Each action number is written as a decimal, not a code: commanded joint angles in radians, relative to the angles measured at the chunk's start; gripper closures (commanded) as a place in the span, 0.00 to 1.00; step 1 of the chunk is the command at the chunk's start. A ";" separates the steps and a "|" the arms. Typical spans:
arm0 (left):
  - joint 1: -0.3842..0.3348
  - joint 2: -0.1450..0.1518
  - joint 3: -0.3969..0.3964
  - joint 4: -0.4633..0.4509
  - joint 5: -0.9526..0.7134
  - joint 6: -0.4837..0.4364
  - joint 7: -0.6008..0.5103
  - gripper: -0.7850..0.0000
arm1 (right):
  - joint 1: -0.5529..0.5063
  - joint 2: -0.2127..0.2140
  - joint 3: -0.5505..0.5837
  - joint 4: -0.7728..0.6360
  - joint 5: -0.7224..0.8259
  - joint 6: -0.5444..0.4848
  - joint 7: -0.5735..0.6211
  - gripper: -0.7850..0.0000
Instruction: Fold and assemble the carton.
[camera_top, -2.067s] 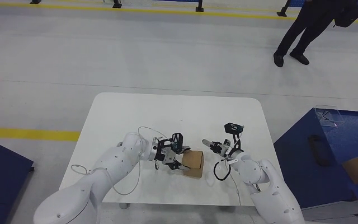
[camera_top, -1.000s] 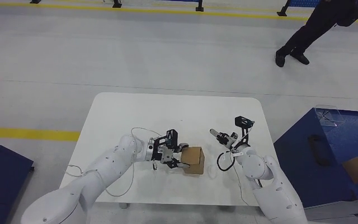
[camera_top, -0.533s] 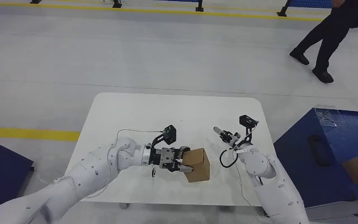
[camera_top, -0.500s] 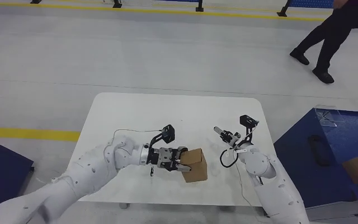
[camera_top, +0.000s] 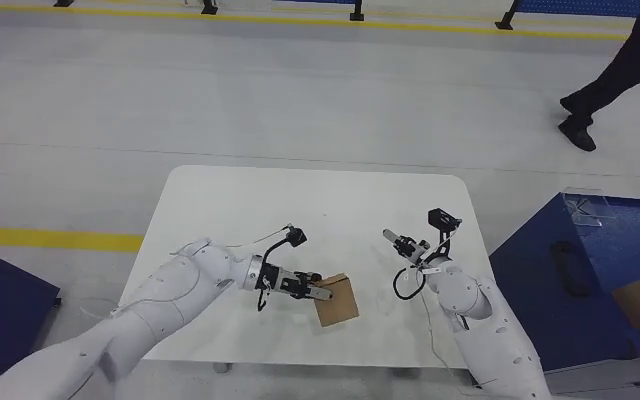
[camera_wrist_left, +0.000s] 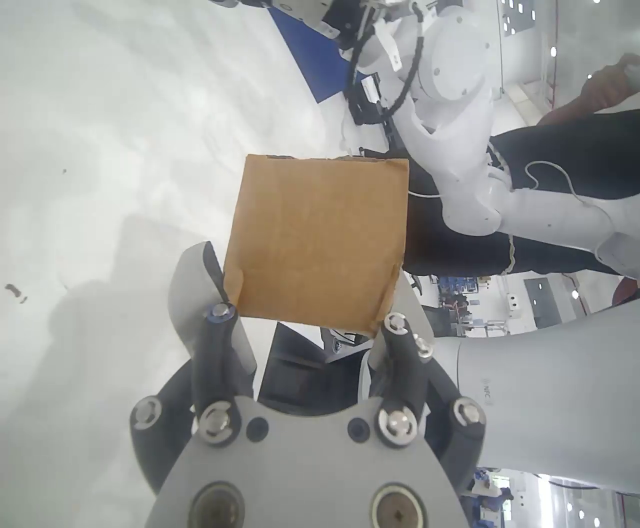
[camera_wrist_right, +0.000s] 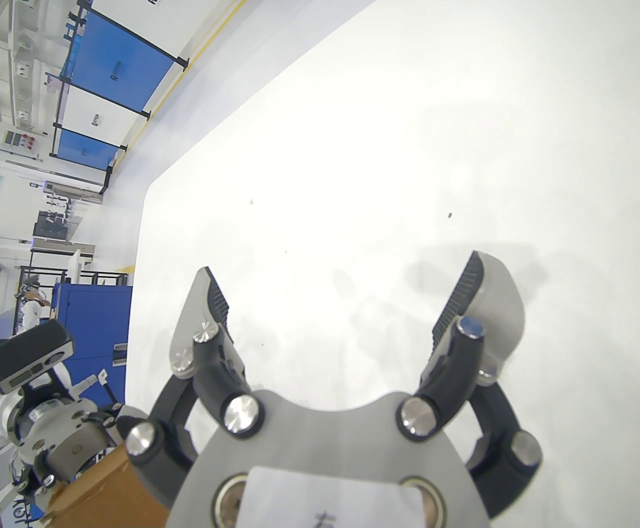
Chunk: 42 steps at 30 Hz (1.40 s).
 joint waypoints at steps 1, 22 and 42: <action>-0.002 -0.025 0.000 0.063 0.007 -0.007 0.007 0.00 | 0.002 -0.001 -0.003 0.001 -0.007 0.001 0.003 0.00; 0.057 0.004 -0.047 -0.215 1.423 0.055 1.183 1.00 | -0.021 -0.008 -0.038 -0.018 -0.032 -0.010 0.006 0.00; 0.337 0.221 -0.271 -0.672 1.731 0.220 1.101 1.00 | -0.047 -0.008 -0.037 -0.036 -0.049 -0.019 0.000 0.00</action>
